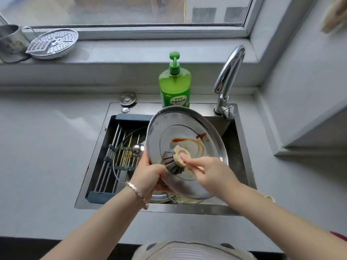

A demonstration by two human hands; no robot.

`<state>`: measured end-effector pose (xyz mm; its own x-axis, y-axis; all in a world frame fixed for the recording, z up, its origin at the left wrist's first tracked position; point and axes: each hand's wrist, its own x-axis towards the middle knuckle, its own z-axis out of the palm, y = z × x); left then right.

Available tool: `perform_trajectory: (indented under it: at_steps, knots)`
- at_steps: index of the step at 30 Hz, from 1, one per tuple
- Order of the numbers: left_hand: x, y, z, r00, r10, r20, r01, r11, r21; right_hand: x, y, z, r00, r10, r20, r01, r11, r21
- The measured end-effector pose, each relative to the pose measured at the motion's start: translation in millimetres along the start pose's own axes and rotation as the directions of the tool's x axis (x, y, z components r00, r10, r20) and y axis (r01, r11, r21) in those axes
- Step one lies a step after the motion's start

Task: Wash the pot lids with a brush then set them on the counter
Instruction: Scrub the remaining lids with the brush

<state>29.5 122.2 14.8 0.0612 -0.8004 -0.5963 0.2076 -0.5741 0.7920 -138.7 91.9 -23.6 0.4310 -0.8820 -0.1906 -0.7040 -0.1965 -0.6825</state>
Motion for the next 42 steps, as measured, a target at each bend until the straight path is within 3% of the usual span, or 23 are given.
perform_trajectory:
  at_steps: [2, 4, 7, 9, 13, 14, 17, 18, 20, 22, 26, 27, 29, 31, 35, 39, 40, 42]
  knots:
    - [-2, 1, 3, 0.999, -0.023, 0.026, 0.023, 1.0, -0.014, 19, 14, -14, 0.986, 0.147, -0.077, -0.15, 0.988, -0.025]
    - [0, 3, -1, 1.0, -0.018, 0.017, 0.018, 1.0, -0.012, 12, 25, -15, 0.972, 0.226, -0.062, -0.231, 0.969, -0.087]
    - [3, 2, -5, 1.0, 0.011, -0.026, -0.01, 1.0, 0.028, -19, -3, 7, 0.996, 0.067, 0.063, -0.069, 0.997, 0.031]
    - [3, -1, -3, 1.0, -0.017, 0.0, 0.017, 0.999, 0.05, -9, -5, 9, 0.999, 0.027, 0.019, -0.028, 0.996, 0.079]
    - [-1, 3, -3, 0.998, -0.033, 0.055, 0.027, 0.994, 0.101, 20, 23, -12, 0.949, 0.288, -0.131, -0.295, 0.955, -0.031]
    - [-1, 3, -4, 0.998, -0.026, 0.055, 0.02, 0.994, 0.107, 14, 22, -9, 0.954, 0.279, -0.107, -0.284, 0.958, -0.037]
    - [0, 2, -6, 0.998, -0.026, 0.062, 0.019, 0.993, 0.12, -5, 0, 8, 0.998, 0.06, -0.003, -0.06, 0.994, 0.09]
    - [-1, 1, -7, 0.997, -0.041, 0.073, 0.03, 0.99, 0.139, 0, 4, 4, 0.997, 0.073, -0.011, -0.072, 0.994, 0.08]
    - [-3, 0, -8, 0.991, -0.065, 0.117, 0.043, 0.982, 0.182, 19, 24, -15, 0.963, 0.242, -0.116, -0.239, 0.97, 0.042]
    - [-3, 0, -7, 0.987, -0.068, 0.144, 0.036, 0.977, 0.209, 25, 30, -18, 0.936, 0.31, -0.167, -0.307, 0.951, 0.043]
    - [-1, -3, -8, 0.984, -0.086, 0.155, 0.06, 0.985, 0.163, 0, -5, 9, 0.998, -0.011, -0.056, 0.019, 0.988, 0.15]
    - [-2, -4, -10, 0.981, -0.095, 0.17, 0.069, 0.986, 0.153, 3, -1, 4, 0.998, 0.013, -0.063, -0.005, 0.993, 0.118]
    - [-5, -5, -12, 0.973, -0.115, 0.201, 0.076, 0.979, 0.189, 21, 22, -16, 0.963, 0.221, -0.156, -0.211, 0.974, 0.081]
    - [-4, -9, -11, 0.97, -0.118, 0.211, 0.071, 0.974, 0.217, 24, 26, -16, 0.94, 0.281, -0.193, -0.274, 0.96, 0.058]
    - [-1, -10, -12, 0.964, -0.128, 0.234, 0.089, 0.982, 0.167, 0, -13, 9, 0.994, -0.082, -0.078, 0.09, 0.991, 0.104]
    - [-6, -10, -12, 0.952, -0.156, 0.262, 0.099, 0.971, 0.219, 29, 16, -18, 0.958, 0.186, -0.218, -0.173, 0.982, 0.078]
    - [-5, -11, -11, 0.955, -0.148, 0.257, 0.091, 0.971, 0.22, 27, 12, -14, 0.962, 0.172, -0.214, -0.157, 0.984, 0.087]
    - [-1, -10, -12, 0.96, -0.124, 0.25, 0.076, 0.979, 0.192, 12, -14, 6, 0.981, -0.026, -0.191, 0.049, 0.992, 0.117]
